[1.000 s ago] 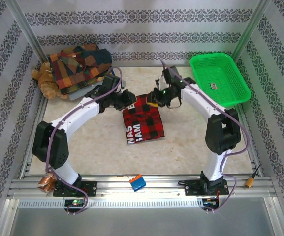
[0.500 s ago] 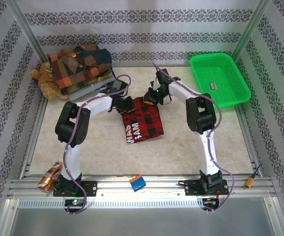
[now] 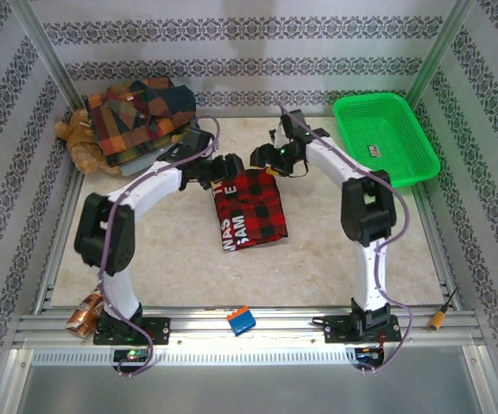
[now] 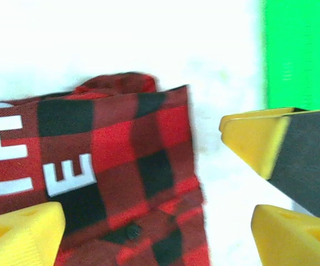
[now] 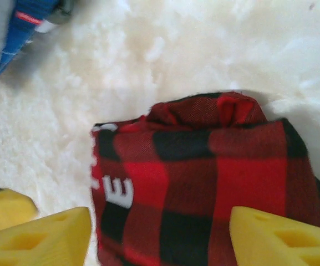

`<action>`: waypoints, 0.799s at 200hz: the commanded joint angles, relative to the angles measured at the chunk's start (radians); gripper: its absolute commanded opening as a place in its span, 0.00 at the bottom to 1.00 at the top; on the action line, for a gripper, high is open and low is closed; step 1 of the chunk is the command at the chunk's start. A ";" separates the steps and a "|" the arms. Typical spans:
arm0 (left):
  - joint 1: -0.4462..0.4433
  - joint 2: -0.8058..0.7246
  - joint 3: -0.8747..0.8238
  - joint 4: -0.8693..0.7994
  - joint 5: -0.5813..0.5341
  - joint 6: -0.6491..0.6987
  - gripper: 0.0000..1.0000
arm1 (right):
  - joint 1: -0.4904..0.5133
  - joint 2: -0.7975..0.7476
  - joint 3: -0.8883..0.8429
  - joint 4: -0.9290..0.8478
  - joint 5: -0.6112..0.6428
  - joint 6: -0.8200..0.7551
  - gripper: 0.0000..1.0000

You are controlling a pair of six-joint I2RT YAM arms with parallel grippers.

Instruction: Fold and stack the long sleeve shirts

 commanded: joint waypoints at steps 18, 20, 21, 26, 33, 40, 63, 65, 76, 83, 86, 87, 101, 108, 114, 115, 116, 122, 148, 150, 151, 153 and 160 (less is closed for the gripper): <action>0.016 -0.152 -0.129 0.005 0.118 0.047 1.00 | -0.009 -0.130 -0.187 -0.117 0.135 -0.156 0.78; 0.017 -0.158 -0.138 0.006 0.120 0.049 1.00 | -0.010 -0.130 -0.196 -0.115 0.132 -0.160 0.79; 0.017 -0.162 -0.143 0.006 0.121 0.050 1.00 | -0.009 -0.129 -0.198 -0.113 0.130 -0.161 0.79; 0.021 -0.178 -0.166 0.011 0.126 0.052 1.00 | -0.008 -0.127 -0.222 -0.104 0.126 -0.167 0.81; 0.028 -0.201 -0.198 0.023 0.137 0.052 1.00 | -0.005 -0.121 -0.253 -0.083 0.118 -0.170 0.87; 0.036 -0.223 -0.231 0.041 0.151 0.045 1.00 | -0.002 -0.111 -0.281 -0.056 0.106 -0.169 0.87; 0.077 -0.297 -0.323 0.102 0.188 0.019 1.00 | 0.012 -0.051 -0.323 0.004 0.063 -0.150 0.86; 0.081 -0.304 -0.329 0.104 0.190 0.018 1.00 | 0.013 -0.045 -0.325 0.007 0.061 -0.148 0.86; 0.108 -0.336 -0.354 0.113 0.203 0.014 1.00 | 0.027 -0.018 -0.324 0.023 0.061 -0.144 0.85; 0.125 -0.356 -0.365 0.109 0.208 0.015 1.00 | 0.035 -0.002 -0.321 0.031 0.059 -0.142 0.85; 0.132 -0.363 -0.367 0.106 0.209 0.016 1.00 | 0.038 0.004 -0.318 0.035 0.057 -0.141 0.85; 0.135 -0.367 -0.368 0.105 0.209 0.017 1.00 | 0.039 0.006 -0.318 0.036 0.057 -0.140 0.85; 0.165 -0.398 -0.374 0.076 0.210 0.034 1.00 | 0.054 0.040 -0.293 0.034 0.051 -0.134 0.84; 0.178 -0.409 -0.376 0.059 0.211 0.046 1.00 | 0.059 0.062 -0.275 0.024 0.052 -0.131 0.82; 0.190 -0.417 -0.373 0.043 0.211 0.055 1.00 | 0.064 0.078 -0.264 0.018 0.048 -0.127 0.81; 0.192 -0.418 -0.373 0.041 0.212 0.056 1.00 | 0.065 0.080 -0.262 0.018 0.047 -0.126 0.81; 0.194 -0.420 -0.373 0.038 0.212 0.057 1.00 | 0.065 0.082 -0.261 0.018 0.045 -0.126 0.81; 0.203 -0.428 -0.371 0.027 0.213 0.065 1.00 | 0.070 0.093 -0.253 0.018 0.043 -0.119 0.80; 0.240 -0.457 -0.379 -0.003 0.215 0.082 1.00 | 0.095 0.140 -0.211 -0.010 0.042 -0.105 0.72; 0.242 -0.460 -0.380 -0.004 0.215 0.082 1.00 | 0.097 0.142 -0.208 -0.011 0.040 -0.105 0.72; 0.243 -0.462 -0.380 -0.005 0.215 0.083 1.00 | 0.098 0.143 -0.208 -0.011 0.040 -0.104 0.72; 0.246 -0.464 -0.382 -0.006 0.215 0.084 1.00 | 0.100 0.146 -0.205 -0.013 0.040 -0.103 0.71; 0.251 -0.472 -0.387 -0.008 0.214 0.087 1.00 | 0.111 0.155 -0.195 -0.022 0.046 -0.103 0.70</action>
